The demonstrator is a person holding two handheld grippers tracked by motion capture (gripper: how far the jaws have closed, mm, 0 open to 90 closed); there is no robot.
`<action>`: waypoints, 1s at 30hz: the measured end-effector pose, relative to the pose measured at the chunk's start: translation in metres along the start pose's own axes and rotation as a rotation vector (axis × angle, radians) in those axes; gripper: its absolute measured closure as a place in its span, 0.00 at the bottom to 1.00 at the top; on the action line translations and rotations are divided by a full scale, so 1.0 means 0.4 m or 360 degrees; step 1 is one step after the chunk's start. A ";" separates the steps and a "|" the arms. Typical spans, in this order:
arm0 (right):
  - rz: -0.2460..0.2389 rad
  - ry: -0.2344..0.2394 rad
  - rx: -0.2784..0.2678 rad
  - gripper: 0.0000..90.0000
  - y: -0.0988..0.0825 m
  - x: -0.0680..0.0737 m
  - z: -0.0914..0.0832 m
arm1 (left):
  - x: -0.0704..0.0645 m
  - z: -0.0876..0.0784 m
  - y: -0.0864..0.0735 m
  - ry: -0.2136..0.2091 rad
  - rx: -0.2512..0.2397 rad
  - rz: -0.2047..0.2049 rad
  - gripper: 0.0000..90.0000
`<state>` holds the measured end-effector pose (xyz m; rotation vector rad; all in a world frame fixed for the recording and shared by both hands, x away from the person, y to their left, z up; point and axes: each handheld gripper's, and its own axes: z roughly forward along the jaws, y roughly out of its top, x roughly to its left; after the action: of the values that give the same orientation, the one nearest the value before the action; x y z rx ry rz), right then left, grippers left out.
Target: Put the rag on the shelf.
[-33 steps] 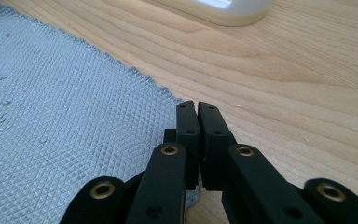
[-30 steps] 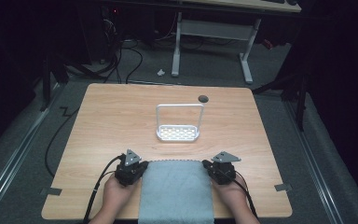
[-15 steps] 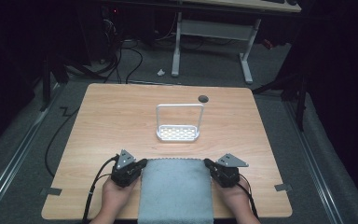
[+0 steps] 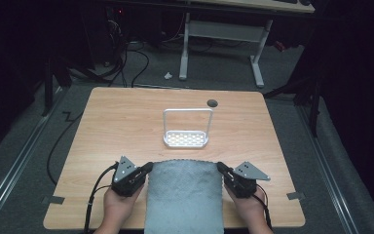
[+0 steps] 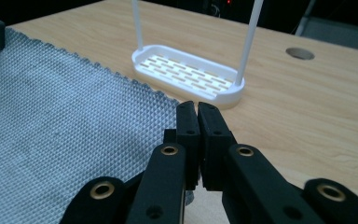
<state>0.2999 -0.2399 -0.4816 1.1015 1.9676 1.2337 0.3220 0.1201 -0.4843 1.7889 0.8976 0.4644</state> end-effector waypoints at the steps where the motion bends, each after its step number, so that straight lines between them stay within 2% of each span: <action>1: -0.0003 -0.0005 -0.0020 0.99 0.003 0.000 -0.004 | -0.001 -0.004 0.003 0.0014 -0.0015 0.0007 0.98; 9: 0.0008 -0.0041 -0.0123 0.99 0.036 0.003 -0.019 | -0.001 -0.019 0.029 0.0024 -0.0091 0.0009 0.98; 14: -0.0068 -0.0058 -0.0159 0.99 0.066 0.011 -0.021 | 0.001 -0.027 0.048 0.0015 -0.0124 0.0005 0.98; 18: -0.0073 -0.0059 -0.0185 0.99 0.088 0.007 -0.026 | 0.003 -0.030 0.073 0.0017 -0.0136 0.0009 0.99; 22: -0.0061 -0.0069 -0.0265 0.99 0.127 -0.003 -0.047 | -0.002 -0.045 0.114 0.0028 -0.0215 0.0015 0.99; 30: -0.0087 -0.0088 -0.0392 0.99 0.179 0.001 -0.082 | -0.010 -0.083 0.165 0.0068 -0.0321 0.0050 0.99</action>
<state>0.2985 -0.2370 -0.4028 0.9419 1.7384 1.3595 0.3204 0.1255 -0.4107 1.6159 0.8227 0.5946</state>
